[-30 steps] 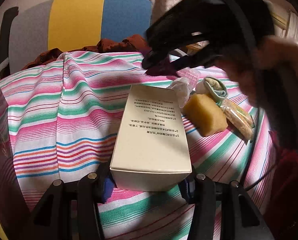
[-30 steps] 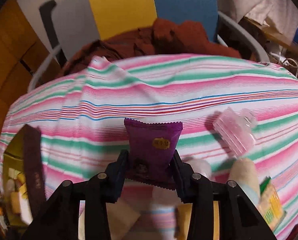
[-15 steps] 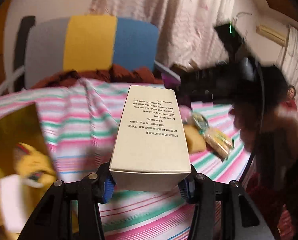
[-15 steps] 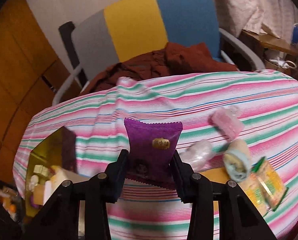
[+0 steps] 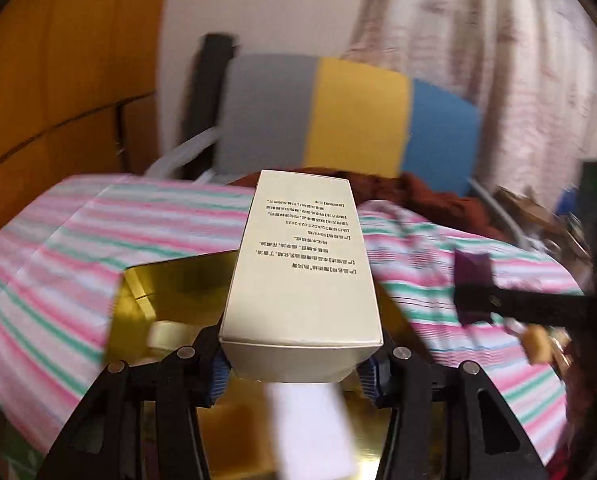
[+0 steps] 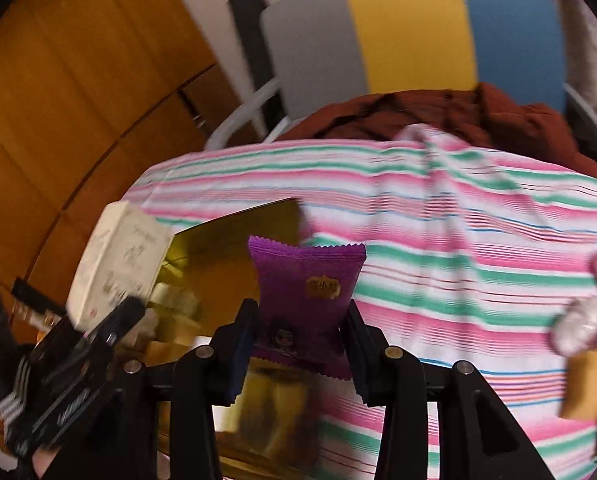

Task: Organize objects
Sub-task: 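Carry the box and purple packet to the gold tray and open both tools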

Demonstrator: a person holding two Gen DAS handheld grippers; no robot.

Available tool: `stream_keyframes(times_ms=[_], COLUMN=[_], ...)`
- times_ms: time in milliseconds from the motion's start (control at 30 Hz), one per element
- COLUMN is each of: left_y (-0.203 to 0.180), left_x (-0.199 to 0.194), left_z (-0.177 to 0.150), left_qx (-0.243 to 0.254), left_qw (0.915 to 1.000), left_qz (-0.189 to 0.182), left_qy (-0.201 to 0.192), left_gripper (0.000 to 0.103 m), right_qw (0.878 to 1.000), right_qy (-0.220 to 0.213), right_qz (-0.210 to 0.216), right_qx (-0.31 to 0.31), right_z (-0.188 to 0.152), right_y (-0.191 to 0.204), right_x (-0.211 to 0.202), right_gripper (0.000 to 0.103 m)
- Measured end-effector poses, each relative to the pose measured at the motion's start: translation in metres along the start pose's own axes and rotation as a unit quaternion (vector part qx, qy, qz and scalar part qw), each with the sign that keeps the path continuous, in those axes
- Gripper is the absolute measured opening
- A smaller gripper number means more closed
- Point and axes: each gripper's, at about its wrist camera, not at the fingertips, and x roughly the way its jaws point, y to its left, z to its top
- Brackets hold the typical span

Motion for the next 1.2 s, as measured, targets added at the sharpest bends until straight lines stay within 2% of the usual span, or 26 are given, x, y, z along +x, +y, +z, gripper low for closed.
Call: stream_keyframes(times_ms=[100,200,300,400,567,733,833,1033,1100,1200], left_y=[0.029,0.042,0.054,0.053,0.052,0.043,0.04,0.034,0.033,0.031], left_x=[0.014,0.025,0.022,0.014,0.003,-0.008,-0.013,-0.026,-0.031,-0.035], left_z=[0.006,0.006,0.001,-0.006,-0.023,-0.041,-0.045,-0.05,-0.05,-0.051], left_qx=[-0.03,-0.059,-0.079,-0.09,-0.078,-0.062,-0.058,-0.045,-0.045,-0.04], left_qw=[0.9994,0.9977,0.9964,0.9957,0.9959,0.996,0.9962,0.9958,0.9957,0.9957], left_qz=[0.011,-0.009,-0.014,0.002,0.036,0.058,0.059,0.075,0.077,0.081], left_qy=[0.016,0.031,0.027,0.021,0.027,0.028,0.029,0.024,0.021,0.018], left_gripper=[0.053,0.055,0.063,0.063,0.063,0.063,0.063,0.066,0.072,0.075], right_qw=[1.0,0.999,0.998,0.998,0.998,0.998,0.996,0.99,0.989,0.988], right_qy=[0.014,0.025,0.032,0.042,0.043,0.026,0.012,-0.022,-0.033,-0.044], right_qz=[0.018,0.038,0.046,0.04,0.017,-0.016,-0.038,-0.085,-0.096,-0.109], right_qx=[-0.012,-0.013,-0.015,-0.022,-0.033,-0.06,-0.079,-0.11,-0.11,-0.102], right_z=[0.006,0.007,0.001,-0.009,-0.024,-0.037,-0.045,-0.059,-0.061,-0.064], right_y=[0.027,0.048,0.059,0.06,0.058,0.063,0.07,0.079,0.078,0.072], right_x=[0.023,0.042,0.051,0.053,0.05,0.04,0.034,0.02,0.016,0.009], right_gripper=[0.046,0.076,0.076,0.077,0.082,0.094,0.102,0.103,0.103,0.103])
